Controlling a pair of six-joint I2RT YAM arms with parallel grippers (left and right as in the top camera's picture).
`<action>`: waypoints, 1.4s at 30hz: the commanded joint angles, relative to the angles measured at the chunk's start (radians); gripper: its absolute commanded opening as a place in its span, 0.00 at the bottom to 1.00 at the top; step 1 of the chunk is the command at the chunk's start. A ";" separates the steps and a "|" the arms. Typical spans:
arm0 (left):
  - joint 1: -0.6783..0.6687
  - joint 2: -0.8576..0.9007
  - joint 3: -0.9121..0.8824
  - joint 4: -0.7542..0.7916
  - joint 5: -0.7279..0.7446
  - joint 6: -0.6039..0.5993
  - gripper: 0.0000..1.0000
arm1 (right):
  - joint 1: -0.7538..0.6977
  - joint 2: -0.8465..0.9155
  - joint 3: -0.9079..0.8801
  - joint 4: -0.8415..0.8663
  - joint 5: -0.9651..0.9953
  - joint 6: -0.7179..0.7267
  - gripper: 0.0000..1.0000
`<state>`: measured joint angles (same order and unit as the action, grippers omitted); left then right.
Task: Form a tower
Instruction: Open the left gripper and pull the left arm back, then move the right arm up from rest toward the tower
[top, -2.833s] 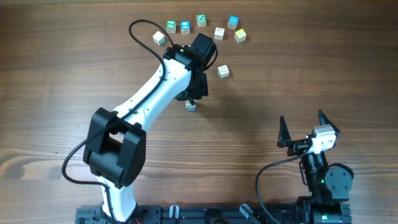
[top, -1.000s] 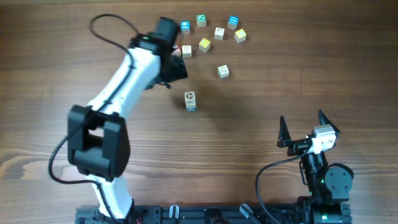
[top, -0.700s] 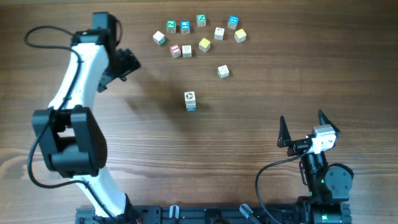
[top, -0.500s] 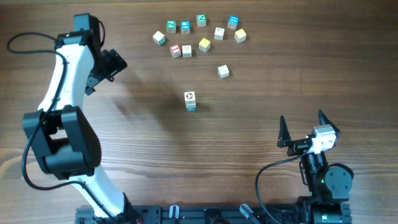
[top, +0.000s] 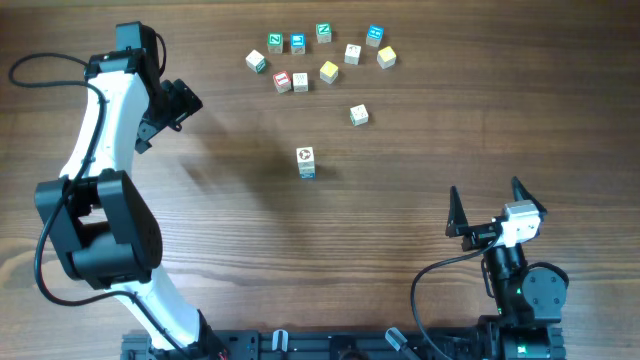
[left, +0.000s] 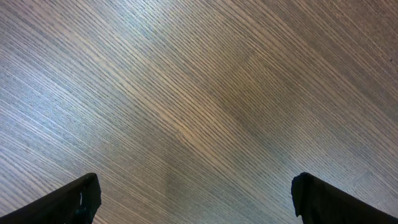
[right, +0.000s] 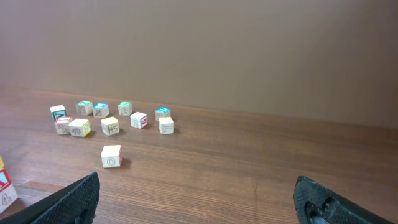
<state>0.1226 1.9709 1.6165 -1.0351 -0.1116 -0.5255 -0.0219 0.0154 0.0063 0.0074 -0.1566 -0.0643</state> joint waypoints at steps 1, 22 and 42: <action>0.001 -0.032 0.016 0.000 -0.014 0.001 1.00 | -0.004 -0.008 -0.001 0.005 -0.012 0.014 1.00; 0.001 -0.032 0.016 0.000 -0.014 0.001 1.00 | -0.004 -0.004 0.061 0.033 -0.198 0.144 1.00; 0.001 -0.032 0.016 0.000 -0.013 0.001 1.00 | -0.004 1.342 1.777 -1.172 -0.325 0.165 1.00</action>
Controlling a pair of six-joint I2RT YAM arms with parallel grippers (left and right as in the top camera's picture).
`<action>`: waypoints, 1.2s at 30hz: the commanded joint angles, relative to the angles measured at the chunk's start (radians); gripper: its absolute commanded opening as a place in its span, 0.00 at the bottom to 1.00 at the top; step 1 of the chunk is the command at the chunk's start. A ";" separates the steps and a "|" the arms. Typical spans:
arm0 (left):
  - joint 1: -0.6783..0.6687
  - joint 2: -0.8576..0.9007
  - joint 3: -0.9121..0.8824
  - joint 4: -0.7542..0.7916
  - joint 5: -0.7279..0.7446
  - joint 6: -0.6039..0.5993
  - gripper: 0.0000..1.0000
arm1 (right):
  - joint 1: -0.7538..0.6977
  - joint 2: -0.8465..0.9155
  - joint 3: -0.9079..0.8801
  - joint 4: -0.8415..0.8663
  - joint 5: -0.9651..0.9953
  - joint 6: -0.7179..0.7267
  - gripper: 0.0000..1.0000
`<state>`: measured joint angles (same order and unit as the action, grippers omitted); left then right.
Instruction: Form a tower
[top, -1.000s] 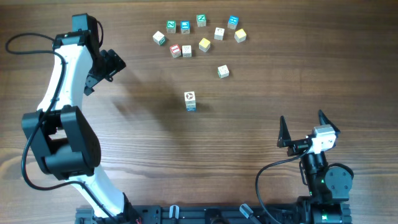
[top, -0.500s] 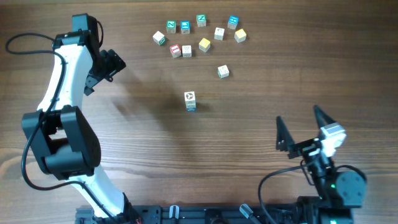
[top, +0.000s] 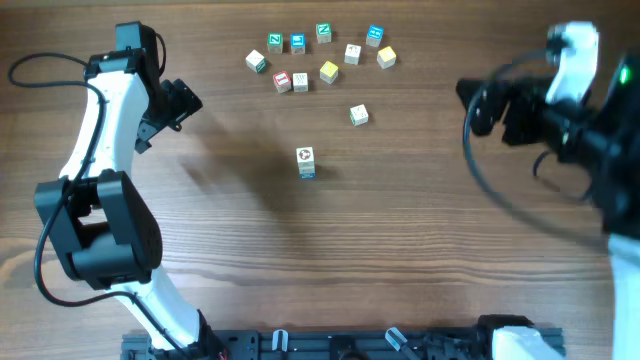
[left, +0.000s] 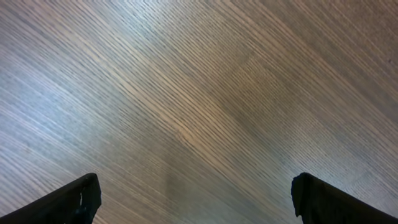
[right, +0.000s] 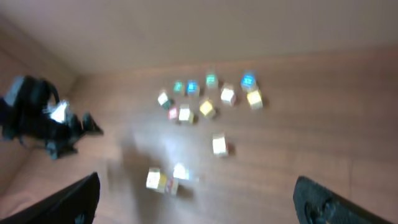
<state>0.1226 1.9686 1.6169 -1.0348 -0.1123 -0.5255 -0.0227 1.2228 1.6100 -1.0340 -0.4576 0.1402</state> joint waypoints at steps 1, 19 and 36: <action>0.001 -0.029 0.016 -0.001 -0.013 0.001 1.00 | -0.003 0.189 0.227 -0.200 -0.024 -0.040 1.00; 0.001 -0.029 0.016 -0.001 -0.013 0.001 1.00 | 0.561 0.574 0.264 -0.219 0.407 0.377 0.73; 0.001 -0.029 0.016 -0.001 -0.013 0.001 1.00 | 0.761 0.898 0.255 0.070 0.502 0.409 1.00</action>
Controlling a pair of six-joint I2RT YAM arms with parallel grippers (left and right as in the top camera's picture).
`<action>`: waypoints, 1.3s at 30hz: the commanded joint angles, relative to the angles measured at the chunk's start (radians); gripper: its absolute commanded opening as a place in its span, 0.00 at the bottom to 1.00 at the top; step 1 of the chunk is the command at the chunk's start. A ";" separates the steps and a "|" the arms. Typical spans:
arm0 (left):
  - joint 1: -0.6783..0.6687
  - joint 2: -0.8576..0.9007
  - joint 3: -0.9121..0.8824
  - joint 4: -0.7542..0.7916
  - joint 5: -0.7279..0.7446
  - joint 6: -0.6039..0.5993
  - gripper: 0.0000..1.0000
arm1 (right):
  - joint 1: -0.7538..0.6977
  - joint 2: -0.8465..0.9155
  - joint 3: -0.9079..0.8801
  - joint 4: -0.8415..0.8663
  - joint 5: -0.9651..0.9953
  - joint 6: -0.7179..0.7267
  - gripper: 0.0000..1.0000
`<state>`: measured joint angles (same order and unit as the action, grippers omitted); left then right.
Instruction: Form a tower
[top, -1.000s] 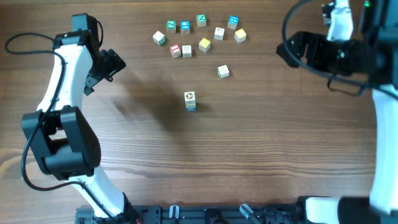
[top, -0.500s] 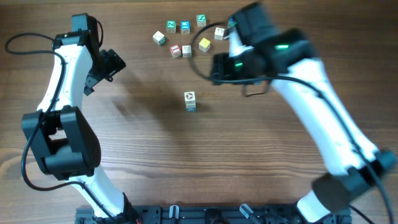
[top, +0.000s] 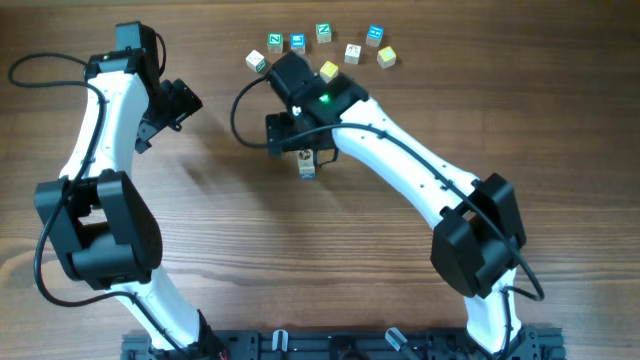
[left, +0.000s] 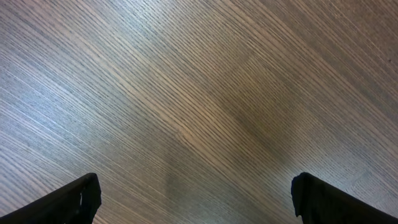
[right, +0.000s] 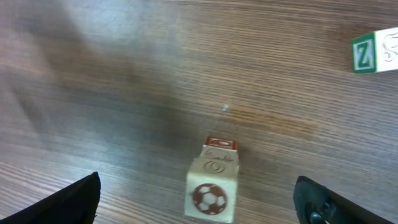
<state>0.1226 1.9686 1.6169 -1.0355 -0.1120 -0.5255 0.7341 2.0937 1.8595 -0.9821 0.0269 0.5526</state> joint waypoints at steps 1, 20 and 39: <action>0.001 -0.029 0.016 0.000 -0.013 0.001 1.00 | 0.004 0.027 -0.003 0.023 0.014 -0.004 1.00; 0.001 -0.029 0.016 0.000 -0.013 0.001 1.00 | 0.030 0.150 -0.021 -0.044 0.000 0.084 0.77; 0.001 -0.029 0.016 0.000 -0.013 0.001 1.00 | 0.035 0.202 -0.021 -0.065 0.008 0.127 0.69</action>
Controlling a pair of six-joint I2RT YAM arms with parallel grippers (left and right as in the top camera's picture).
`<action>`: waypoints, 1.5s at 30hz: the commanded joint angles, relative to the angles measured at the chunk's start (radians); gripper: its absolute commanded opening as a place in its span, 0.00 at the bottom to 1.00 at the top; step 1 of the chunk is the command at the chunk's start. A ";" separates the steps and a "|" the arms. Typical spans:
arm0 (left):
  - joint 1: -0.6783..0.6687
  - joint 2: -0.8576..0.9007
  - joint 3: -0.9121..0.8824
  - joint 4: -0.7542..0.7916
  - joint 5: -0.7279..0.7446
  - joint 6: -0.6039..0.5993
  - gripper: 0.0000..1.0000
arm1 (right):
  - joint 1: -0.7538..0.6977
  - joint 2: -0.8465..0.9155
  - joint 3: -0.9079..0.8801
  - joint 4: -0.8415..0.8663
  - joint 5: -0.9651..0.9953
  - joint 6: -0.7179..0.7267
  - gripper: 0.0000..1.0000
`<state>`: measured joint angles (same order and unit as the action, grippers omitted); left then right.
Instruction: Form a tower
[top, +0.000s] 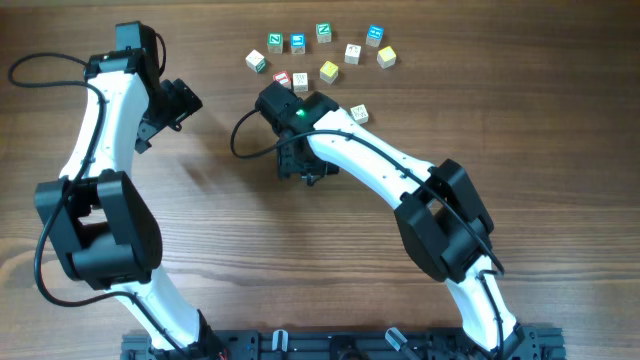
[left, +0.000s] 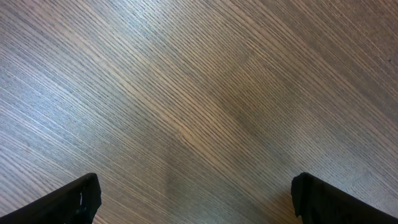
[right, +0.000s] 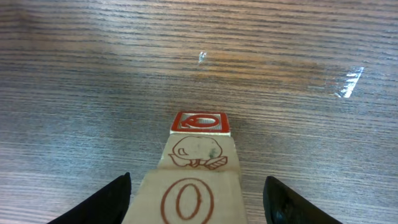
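A short tower of lettered wooden blocks stands mid-table. In the right wrist view its nearest block shows a red "O", and a red face shows at its far end. My right gripper is open, one finger on each side of the "O" block with a gap on both sides. From overhead the right gripper covers the tower. My left gripper is open over bare wood, far left of the tower and also visible overhead.
Several loose coloured blocks lie scattered at the back of the table, and one more block sits apart, right of my right wrist. The right arm stretches diagonally across the middle from the near right.
My right gripper was a little behind and above the tower; now it is lower, with its open fingers straddling the top block. The left arm has not moved.
My right arm first rested at the near right with its gripper open. Then it was raised at the far right, then reaching over the table just behind the two-block tower. Now its fingers sit around the tower's top. The left gripper stayed open and still.
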<state>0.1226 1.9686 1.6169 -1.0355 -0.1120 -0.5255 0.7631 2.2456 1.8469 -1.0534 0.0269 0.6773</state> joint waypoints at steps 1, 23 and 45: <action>0.001 -0.029 0.016 0.000 -0.013 0.001 1.00 | 0.006 0.054 -0.008 0.010 0.011 0.003 0.68; 0.001 -0.029 0.016 0.000 -0.013 0.001 1.00 | 0.006 0.055 -0.008 0.020 0.026 0.003 0.73; 0.001 -0.029 0.016 0.000 -0.013 0.001 1.00 | -0.082 -0.110 0.117 0.022 0.033 -0.056 1.00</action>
<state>0.1226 1.9686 1.6169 -1.0355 -0.1120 -0.5255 0.7155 2.2131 1.9293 -1.0355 0.0353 0.6415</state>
